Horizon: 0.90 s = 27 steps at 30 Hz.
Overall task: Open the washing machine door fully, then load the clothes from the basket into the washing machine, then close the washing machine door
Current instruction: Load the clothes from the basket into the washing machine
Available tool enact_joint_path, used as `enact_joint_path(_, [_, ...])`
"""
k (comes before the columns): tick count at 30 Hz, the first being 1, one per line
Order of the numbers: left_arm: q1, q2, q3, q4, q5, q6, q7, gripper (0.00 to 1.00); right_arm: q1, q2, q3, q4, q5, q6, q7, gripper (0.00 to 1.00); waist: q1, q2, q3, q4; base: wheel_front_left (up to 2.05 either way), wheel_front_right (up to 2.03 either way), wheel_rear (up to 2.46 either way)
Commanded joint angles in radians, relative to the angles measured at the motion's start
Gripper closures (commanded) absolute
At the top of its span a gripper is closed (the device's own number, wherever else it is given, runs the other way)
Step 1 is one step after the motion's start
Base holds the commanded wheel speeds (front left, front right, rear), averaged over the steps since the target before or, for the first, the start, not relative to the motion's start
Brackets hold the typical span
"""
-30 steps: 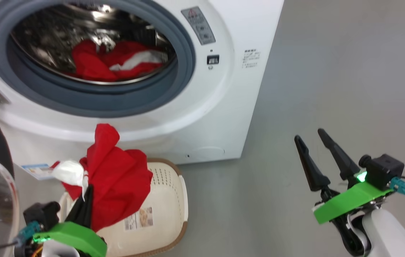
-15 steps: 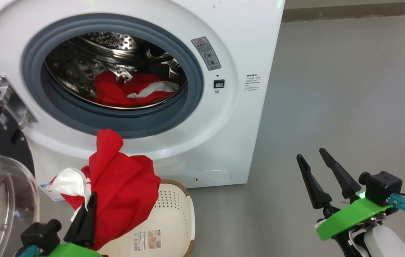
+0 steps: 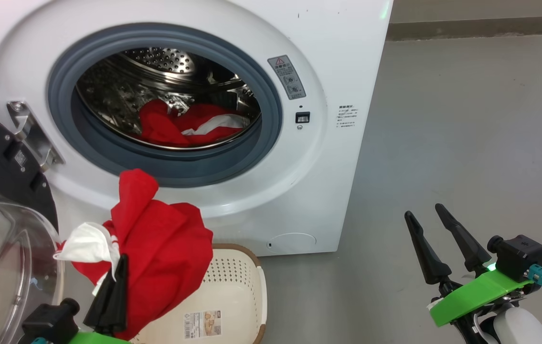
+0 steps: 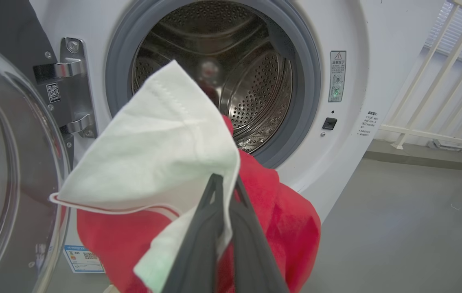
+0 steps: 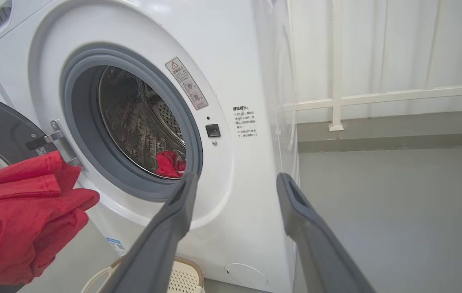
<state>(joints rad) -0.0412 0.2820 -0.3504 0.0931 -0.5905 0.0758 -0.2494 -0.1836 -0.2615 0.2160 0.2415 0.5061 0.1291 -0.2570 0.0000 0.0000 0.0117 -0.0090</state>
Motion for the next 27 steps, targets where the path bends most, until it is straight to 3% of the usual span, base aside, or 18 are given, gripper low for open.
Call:
enact_joint_path(1, [-0.018,0.02,0.041,-0.035,0.013,0.009,-0.012,1.0,0.003,-0.014,0.016,-0.027,0.01,0.002,-0.005,0.0,0.0,0.0,0.001,-0.001,0.0,0.0,0.0])
enact_joint_path(14, [-0.03,0.017,0.043,-0.061,0.019,0.01,-0.012,1.0,-0.003,-0.016,0.015,-0.031,0.007,0.002,-0.005,0.0,0.0,0.0,0.013,-0.005,0.0,0.0,0.0])
enact_joint_path(27, [-0.155,0.037,0.043,-0.031,0.031,-0.007,0.003,1.0,-0.031,-0.01,0.028,-0.042,0.002,0.002,-0.005,0.0,0.0,0.0,0.072,-0.033,0.0,0.0,0.0])
